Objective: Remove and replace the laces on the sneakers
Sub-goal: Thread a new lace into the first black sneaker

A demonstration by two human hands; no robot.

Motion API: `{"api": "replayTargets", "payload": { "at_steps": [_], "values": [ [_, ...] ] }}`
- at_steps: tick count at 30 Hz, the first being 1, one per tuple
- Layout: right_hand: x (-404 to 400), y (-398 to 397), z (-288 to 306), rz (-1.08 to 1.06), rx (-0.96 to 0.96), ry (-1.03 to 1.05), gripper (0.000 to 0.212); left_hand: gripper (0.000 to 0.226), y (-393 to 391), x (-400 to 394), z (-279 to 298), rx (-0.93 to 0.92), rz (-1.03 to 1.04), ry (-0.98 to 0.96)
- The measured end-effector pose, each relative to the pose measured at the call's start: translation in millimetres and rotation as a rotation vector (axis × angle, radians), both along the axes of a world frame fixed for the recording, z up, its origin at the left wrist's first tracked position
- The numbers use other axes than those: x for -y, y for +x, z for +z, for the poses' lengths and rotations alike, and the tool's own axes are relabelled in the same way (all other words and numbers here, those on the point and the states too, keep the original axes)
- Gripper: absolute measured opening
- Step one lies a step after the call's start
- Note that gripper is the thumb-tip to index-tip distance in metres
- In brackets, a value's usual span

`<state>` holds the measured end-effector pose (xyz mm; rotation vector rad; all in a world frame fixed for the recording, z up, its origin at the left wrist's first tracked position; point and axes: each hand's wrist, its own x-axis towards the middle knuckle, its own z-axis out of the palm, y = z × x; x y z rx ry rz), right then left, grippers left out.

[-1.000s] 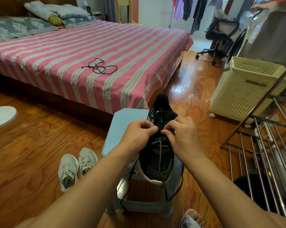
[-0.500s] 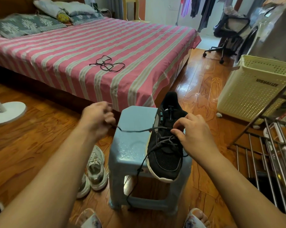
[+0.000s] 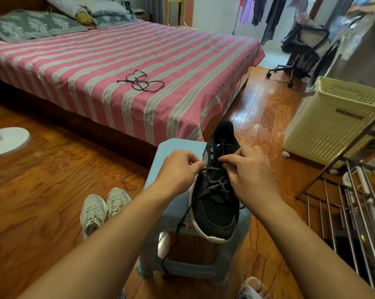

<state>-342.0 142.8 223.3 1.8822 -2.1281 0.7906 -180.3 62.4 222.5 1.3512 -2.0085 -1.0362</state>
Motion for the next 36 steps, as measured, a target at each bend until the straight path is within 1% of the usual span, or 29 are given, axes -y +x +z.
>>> {"api": "replayTargets", "payload": {
  "at_steps": [2,6,10,13,15,17,20,22,25,28,30,33,36],
  "values": [
    [1.4,-0.4,0.3,-0.002,0.015,0.006,0.019,0.017,-3.5,1.5,-5.5,-0.025,0.014,-0.027],
    [2.1,3.2,-0.9,-0.027,0.023,0.003,0.022,0.017,-6.9,2.0,-8.7,-0.068,0.03,-0.059],
    [2.7,9.1,-0.5,-0.08,0.041,0.053,0.026,0.02,-10.4,-4.7,-11.9,-0.109,0.057,0.023],
    [4.5,8.4,5.4,-0.139,0.11,0.137,0.026,0.019,-11.1,-8.7,-14.2,-0.181,0.045,0.098],
    [6.6,8.0,7.8,-0.154,0.146,0.154,0.024,0.018,-11.1,-9.0,-14.6,-0.187,0.045,0.095],
    [8.0,10.5,7.4,-0.151,0.146,0.146,0.024,0.019,-12.9,-8.8,-15.3,-0.17,0.081,0.064],
    [8.5,14.8,5.3,-0.15,0.13,0.143,0.027,0.023,-19.2,-11.6,-17.8,-0.162,0.19,0.043],
    [9.0,14.9,6.0,-0.16,0.139,0.161,0.028,0.023,-24.0,-13.6,-21.1,-0.206,0.213,0.1],
    [10.8,14.1,7.7,-0.173,0.194,0.198,0.03,0.021,-27.5,-13.4,-22.7,-0.328,0.179,0.199],
    [11.9,17.9,9.8,-0.197,0.221,0.23,0.027,0.021,-25.6,-10.4,-23.3,-0.324,0.087,0.097],
    [12.0,20.7,11.6,-0.208,0.184,0.256,0.026,0.024,-22.6,-9.3,-24.8,-0.326,0.025,0.046],
    [15.1,21.3,18.8,-0.223,0.117,0.3,0.022,0.019,-18.6,-6.1,-32.2,-0.405,-0.029,0.052],
    [20.4,21.8,25.9,-0.232,0.11,0.322,0.015,0.016,-15.7,-5.1,-33.2,-0.444,-0.047,0.054]
  ]
}}
